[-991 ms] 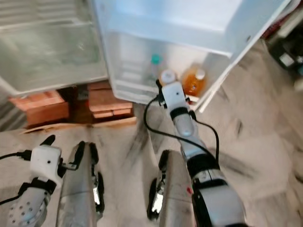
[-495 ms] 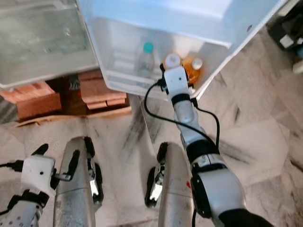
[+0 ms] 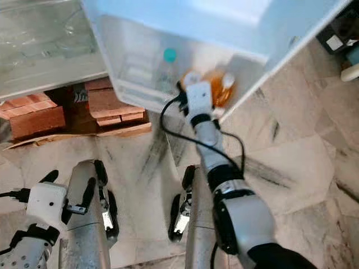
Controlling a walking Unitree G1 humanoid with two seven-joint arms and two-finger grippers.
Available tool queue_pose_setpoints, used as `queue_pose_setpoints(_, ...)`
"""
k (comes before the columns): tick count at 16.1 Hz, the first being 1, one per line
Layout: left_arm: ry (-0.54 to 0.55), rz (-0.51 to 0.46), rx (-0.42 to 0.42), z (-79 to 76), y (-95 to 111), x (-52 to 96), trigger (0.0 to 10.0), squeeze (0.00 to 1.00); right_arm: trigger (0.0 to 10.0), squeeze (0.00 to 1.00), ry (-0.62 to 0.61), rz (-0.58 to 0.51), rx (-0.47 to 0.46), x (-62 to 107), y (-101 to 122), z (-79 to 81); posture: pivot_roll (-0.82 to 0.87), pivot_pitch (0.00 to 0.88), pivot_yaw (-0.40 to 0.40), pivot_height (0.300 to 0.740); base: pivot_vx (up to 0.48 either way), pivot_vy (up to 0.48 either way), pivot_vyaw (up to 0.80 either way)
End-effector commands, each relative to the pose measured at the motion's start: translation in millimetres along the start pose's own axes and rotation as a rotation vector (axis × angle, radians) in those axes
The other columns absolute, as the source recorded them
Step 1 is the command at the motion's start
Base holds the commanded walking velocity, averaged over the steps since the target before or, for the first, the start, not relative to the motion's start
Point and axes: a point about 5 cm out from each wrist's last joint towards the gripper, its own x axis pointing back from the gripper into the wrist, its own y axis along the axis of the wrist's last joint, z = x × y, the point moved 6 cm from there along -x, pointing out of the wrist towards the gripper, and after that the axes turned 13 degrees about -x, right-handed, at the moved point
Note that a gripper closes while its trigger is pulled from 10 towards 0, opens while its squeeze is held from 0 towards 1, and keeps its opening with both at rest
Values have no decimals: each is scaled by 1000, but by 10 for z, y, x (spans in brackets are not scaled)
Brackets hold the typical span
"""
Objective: Restocking fridge
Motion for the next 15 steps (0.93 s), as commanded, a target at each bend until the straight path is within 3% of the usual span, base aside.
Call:
queue_pose_setpoints(1,-9,32,-2,-44,-55,34,10000,0,10000,0,14,144,-35,176,-425,19,223,471,-168,551,0,0,0)
queue_pose_setpoints(4,-13,33,-1,-59,-60,-3,10000,0,10000,0,22,154,-29,178,-435,1,213,465,-171,551,0,0,0)
queue_pose_setpoints(7,-19,35,-4,-69,-70,-52,10000,0,10000,0,6,287,-47,270,-680,-81,217,453,-164,551,0,0,0)
queue_pose_setpoints(8,-20,37,-6,-67,-79,-71,10000,0,10000,1000,4,282,-60,273,-677,-94,218,449,-163,551,0,0,0)
queue_pose_setpoints(10,-20,40,-11,-63,-94,-99,10000,0,10000,1000,0,264,-58,253,-635,-103,218,440,-160,551,0,0,0)
queue_pose_setpoints(15,-6,44,-34,-16,-162,-230,10000,0,10000,1000,-6,107,-34,45,-191,-160,226,384,-148,551,0,0,0)
